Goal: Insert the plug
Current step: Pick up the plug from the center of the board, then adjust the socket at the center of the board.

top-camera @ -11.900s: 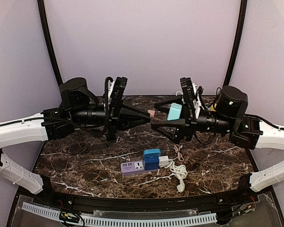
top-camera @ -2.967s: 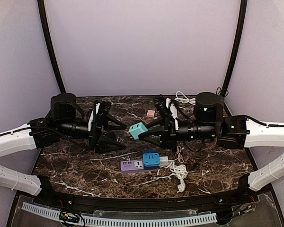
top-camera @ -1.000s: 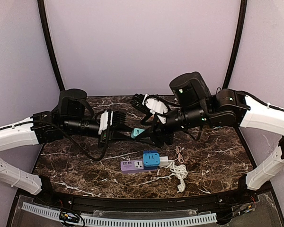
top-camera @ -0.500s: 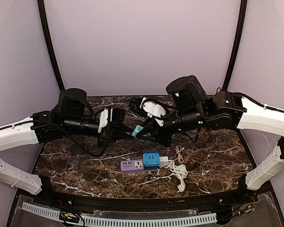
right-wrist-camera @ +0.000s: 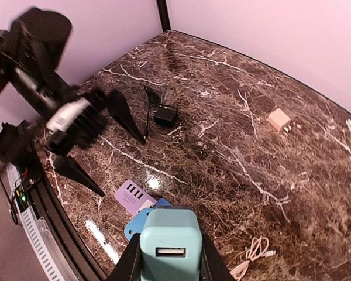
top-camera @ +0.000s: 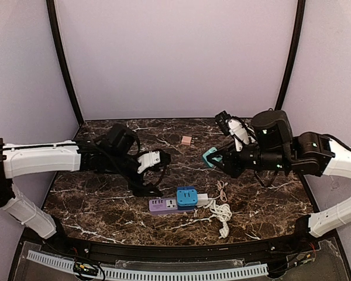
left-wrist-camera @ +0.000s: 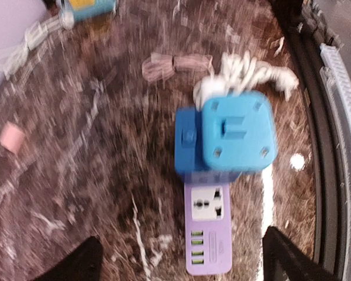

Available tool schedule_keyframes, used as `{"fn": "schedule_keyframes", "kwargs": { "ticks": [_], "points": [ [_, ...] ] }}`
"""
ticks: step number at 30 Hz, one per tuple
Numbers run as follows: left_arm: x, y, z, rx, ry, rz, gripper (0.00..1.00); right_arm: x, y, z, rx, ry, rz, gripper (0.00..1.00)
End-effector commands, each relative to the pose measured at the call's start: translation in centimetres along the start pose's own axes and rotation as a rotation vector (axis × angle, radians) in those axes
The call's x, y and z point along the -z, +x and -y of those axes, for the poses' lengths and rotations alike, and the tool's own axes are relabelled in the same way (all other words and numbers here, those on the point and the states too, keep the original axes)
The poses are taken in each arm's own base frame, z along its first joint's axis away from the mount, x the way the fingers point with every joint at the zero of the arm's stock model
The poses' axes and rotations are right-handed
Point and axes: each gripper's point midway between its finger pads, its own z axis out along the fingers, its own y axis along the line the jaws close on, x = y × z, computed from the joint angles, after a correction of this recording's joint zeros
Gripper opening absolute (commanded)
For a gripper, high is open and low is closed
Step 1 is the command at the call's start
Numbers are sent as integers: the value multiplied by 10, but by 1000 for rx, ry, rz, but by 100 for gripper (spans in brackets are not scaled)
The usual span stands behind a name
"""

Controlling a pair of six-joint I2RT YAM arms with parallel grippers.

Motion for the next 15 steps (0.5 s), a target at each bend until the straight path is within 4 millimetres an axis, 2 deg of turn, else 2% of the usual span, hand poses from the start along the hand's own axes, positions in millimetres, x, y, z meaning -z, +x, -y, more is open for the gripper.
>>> {"fn": "schedule_keyframes", "kwargs": {
  "ticks": [1, 2, 7, 10, 13, 15],
  "points": [
    [-26, 91, 20, 209, 103, -344, 95, 15, 6, 26, -151, 94, 77, 0],
    [-30, 95, 20, 230, 106, -355, 98, 17, 8, 30, -161, 102, 87, 0],
    [-57, 109, 12, 234, 80, -345, 99, 25, 22, 39, -197, 120, 107, 0],
    [-63, 123, 20, 252, 90, -363, 99, 22, 31, 42, -203, 119, 108, 0],
    [-69, 132, 18, 253, 50, -370, 96, 18, 35, 42, -204, 117, 109, 0],
    [-71, 143, 20, 250, 29, -388, 91, 15, 35, 42, -209, 113, 117, 0]
  ]
}}
